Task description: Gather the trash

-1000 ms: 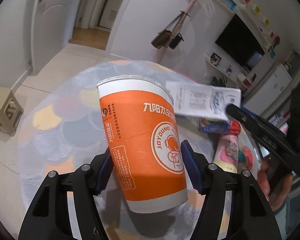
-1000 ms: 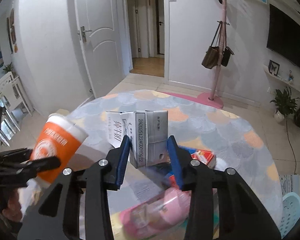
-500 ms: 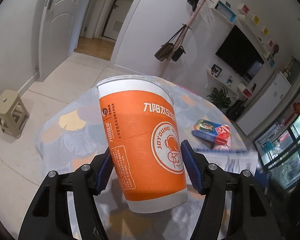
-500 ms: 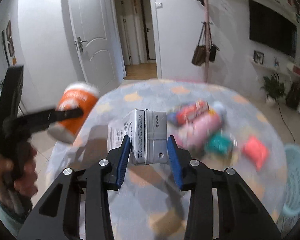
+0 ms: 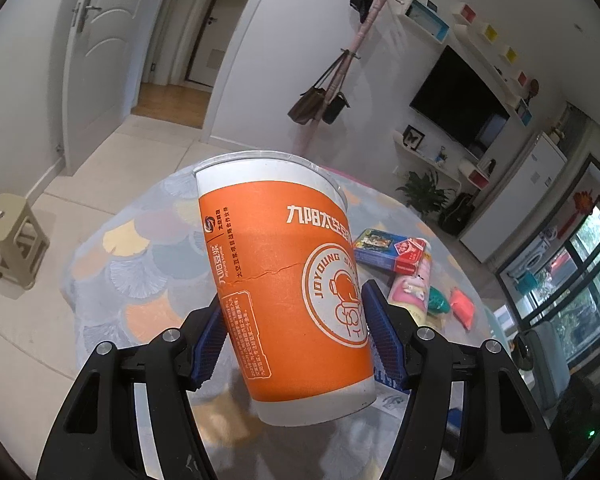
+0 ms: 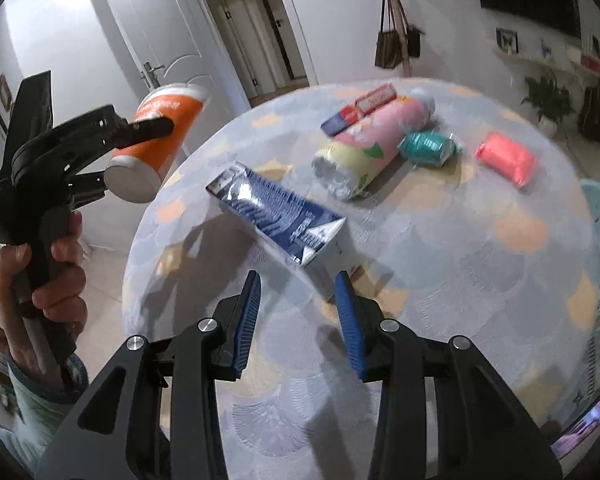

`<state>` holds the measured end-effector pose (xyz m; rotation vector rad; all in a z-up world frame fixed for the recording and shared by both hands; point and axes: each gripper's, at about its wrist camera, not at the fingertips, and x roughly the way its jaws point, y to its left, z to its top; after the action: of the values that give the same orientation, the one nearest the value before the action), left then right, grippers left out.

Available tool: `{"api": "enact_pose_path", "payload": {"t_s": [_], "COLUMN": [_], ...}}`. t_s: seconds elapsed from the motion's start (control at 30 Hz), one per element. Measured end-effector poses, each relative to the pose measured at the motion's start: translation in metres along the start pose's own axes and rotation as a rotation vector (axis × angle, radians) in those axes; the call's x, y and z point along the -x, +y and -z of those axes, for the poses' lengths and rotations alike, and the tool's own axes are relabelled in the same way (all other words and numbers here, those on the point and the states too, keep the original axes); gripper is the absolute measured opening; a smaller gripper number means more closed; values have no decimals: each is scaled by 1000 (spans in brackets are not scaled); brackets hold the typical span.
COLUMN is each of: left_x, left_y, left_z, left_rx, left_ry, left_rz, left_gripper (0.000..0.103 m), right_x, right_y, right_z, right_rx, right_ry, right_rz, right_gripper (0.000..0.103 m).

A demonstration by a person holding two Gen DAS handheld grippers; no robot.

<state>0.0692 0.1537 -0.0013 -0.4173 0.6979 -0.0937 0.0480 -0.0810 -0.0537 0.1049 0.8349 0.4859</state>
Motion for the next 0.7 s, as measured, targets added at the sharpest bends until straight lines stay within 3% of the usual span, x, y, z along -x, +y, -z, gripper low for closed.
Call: {"api": "enact_pose_path", "payload": {"t_s": [0.03, 0.1, 0.2, 0.43, 0.53, 0.57, 0.6, 0.7], "left_x": [0, 1, 3, 1, 0, 0, 1, 2], "left_y": [0, 2, 4, 1, -1, -2, -2, -4], "left_z": [0, 2, 3, 4, 3, 5, 4, 5], "left_rx": [1, 10, 15, 1, -5, -7, -10, -12], "left_ry": [0, 0, 1, 13, 20, 20, 20, 19], "left_rz": [0, -4, -5, -9, -6, -7, -7, 0], "left_gripper": [63, 63, 63, 63, 63, 63, 63, 63], "right_x": [2, 3, -16, -54, -60, -61, -62, -57], "right_y": [1, 3, 10, 19, 23, 24, 25, 27], "right_z": [-3, -11, -25, -34, -36, -35, -34, -27], "right_rx": [12, 53, 161, 261, 277, 284, 285, 282], "right_ry": [-11, -30, -1, 38, 36, 40, 49, 67], "right_rz": [2, 5, 26, 3, -18, -14, -11, -26], "right_gripper": [45, 70, 71, 71, 70, 64, 49, 39]}}
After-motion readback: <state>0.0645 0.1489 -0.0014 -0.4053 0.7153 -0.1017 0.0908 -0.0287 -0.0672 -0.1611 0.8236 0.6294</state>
